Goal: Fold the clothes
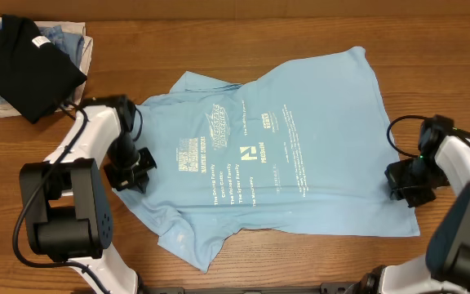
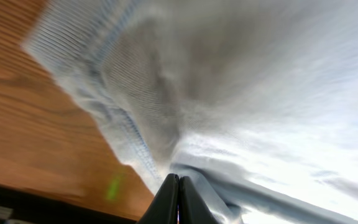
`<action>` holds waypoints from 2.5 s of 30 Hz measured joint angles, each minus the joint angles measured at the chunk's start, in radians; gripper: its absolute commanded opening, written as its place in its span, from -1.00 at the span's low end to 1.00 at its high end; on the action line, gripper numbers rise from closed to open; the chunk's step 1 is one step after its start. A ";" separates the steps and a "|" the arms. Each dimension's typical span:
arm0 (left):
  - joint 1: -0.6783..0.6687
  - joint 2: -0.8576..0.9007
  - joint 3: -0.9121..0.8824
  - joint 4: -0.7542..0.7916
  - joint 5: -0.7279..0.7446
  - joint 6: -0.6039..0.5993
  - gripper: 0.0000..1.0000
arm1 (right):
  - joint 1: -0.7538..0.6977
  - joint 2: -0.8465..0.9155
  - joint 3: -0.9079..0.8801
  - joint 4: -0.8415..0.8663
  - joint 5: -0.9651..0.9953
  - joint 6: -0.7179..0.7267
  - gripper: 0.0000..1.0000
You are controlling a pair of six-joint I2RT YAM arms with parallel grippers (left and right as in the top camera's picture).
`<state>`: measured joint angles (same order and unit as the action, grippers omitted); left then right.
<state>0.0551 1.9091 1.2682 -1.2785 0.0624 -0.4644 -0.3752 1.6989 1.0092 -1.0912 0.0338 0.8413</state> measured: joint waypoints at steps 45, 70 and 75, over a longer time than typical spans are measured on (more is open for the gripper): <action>-0.229 0.332 0.491 0.672 0.158 -0.008 0.84 | 0.291 -0.129 0.163 0.258 -0.278 -0.368 1.00; -0.186 0.407 0.492 0.813 0.177 0.030 0.78 | 0.291 -0.119 0.163 0.211 -0.236 -0.371 1.00; -0.186 0.408 0.492 0.819 0.185 0.030 0.66 | 0.291 -0.119 0.163 0.208 -0.236 -0.371 1.00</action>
<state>-0.1307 2.3173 1.7599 -0.4595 0.2470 -0.4347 -0.0845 1.5795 1.1725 -0.8829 -0.2020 0.4702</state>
